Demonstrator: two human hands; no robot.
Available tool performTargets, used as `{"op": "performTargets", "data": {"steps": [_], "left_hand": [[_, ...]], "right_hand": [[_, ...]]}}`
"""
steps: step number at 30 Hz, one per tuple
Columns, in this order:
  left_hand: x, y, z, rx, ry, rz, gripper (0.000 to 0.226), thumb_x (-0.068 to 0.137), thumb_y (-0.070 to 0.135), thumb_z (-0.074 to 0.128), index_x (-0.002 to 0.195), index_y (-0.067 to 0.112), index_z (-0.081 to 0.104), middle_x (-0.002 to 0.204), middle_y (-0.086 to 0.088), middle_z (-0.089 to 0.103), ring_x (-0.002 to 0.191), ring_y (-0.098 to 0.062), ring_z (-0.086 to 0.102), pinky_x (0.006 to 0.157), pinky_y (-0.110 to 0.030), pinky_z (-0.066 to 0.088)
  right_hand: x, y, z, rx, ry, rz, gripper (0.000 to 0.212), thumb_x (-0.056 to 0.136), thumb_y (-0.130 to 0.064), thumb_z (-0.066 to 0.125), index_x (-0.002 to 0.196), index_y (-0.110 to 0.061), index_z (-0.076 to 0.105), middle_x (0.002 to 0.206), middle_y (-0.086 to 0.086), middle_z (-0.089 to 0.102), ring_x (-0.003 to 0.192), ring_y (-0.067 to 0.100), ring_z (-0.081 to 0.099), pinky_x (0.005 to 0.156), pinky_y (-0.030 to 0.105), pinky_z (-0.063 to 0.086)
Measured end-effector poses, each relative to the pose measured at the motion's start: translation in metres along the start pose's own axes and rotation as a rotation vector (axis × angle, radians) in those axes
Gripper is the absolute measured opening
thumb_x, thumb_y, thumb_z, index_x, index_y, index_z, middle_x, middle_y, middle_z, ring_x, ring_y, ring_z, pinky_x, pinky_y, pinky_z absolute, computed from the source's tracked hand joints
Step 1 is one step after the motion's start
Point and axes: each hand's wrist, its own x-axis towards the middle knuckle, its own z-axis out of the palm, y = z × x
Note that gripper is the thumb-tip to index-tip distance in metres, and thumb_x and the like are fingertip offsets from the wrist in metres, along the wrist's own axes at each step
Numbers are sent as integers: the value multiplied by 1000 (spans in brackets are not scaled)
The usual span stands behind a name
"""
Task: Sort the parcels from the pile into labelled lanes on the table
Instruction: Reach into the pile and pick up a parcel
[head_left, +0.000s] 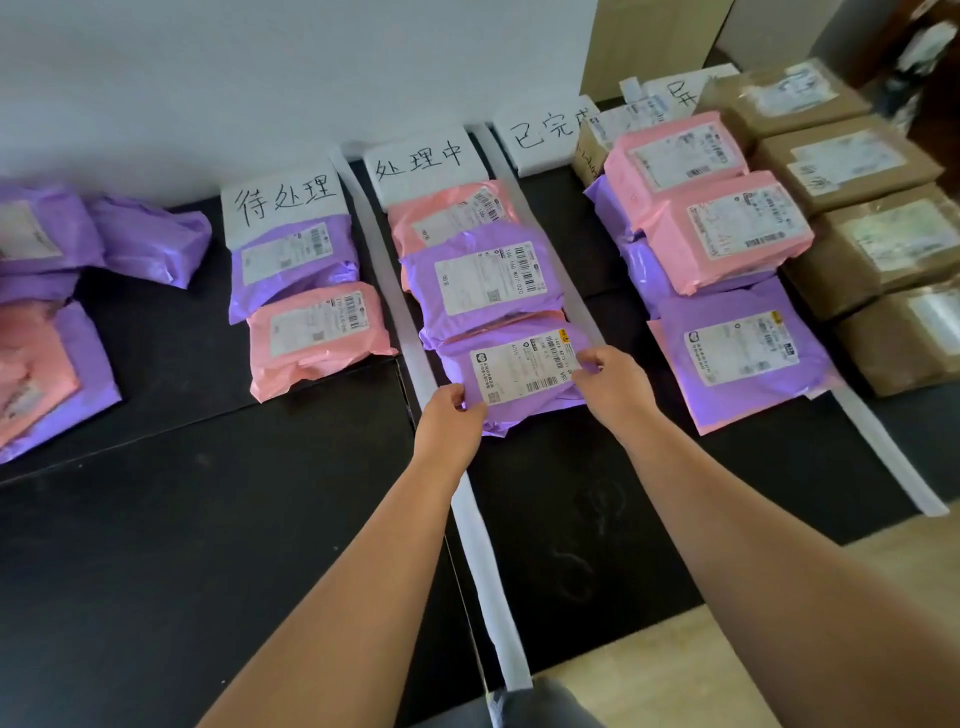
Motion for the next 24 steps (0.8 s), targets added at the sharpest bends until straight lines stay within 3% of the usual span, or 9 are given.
{"op": "performTargets", "data": {"steps": [3,7,12,14,19,22,24], "left_hand": [[7,-2,2,47,-50,19,33,99,12,46,130,13,58,130,-1,62,94,-10,58,63,-14,42],[7,-9,3,88,-91,-2,48,103,13,43,151,15,39,141,-1,53,72,2,47,57,-6,35],[0,-10,2,112,-72,27,50,101,16,44,151,21,39,141,-3,55,73,-2,58,53,-12,41],[-6,-10,0,103,-44,29,50,100,17,46,149,23,40,137,-6,57,65,-3,57,50,-14,40],[-39,-5,-7,50,33,57,50,100,17,49,149,22,40,141,-3,54,94,-10,60,65,-18,43],[-62,-9,-13,12,78,89,50,100,16,50,150,20,40,148,-4,48,116,-15,58,88,-23,44],[-75,-14,-19,-6,113,87,53,100,17,50,151,22,37,152,-2,43,125,-18,54,93,-24,43]], "right_hand": [[3,-1,3,-102,-57,13,35,98,-18,56,134,-18,57,128,4,63,111,23,60,104,44,45],[0,1,8,-158,-84,-11,39,99,-17,54,137,-21,55,132,2,62,113,25,61,105,48,45],[-10,2,7,-195,-40,-73,35,98,-21,57,132,-24,57,131,1,57,112,24,59,100,48,49],[-17,0,5,-200,19,-85,41,97,-19,60,137,-20,52,135,5,51,118,26,55,100,48,49],[-45,-5,3,-140,104,-174,43,97,-20,61,138,-19,50,137,5,50,121,26,54,99,47,51],[-66,-10,5,-116,96,-238,45,98,-21,60,142,-21,49,138,4,51,124,24,53,99,44,52],[-81,-14,9,-135,90,-281,45,99,-20,59,143,-20,48,141,5,50,128,23,51,102,39,49]]}}
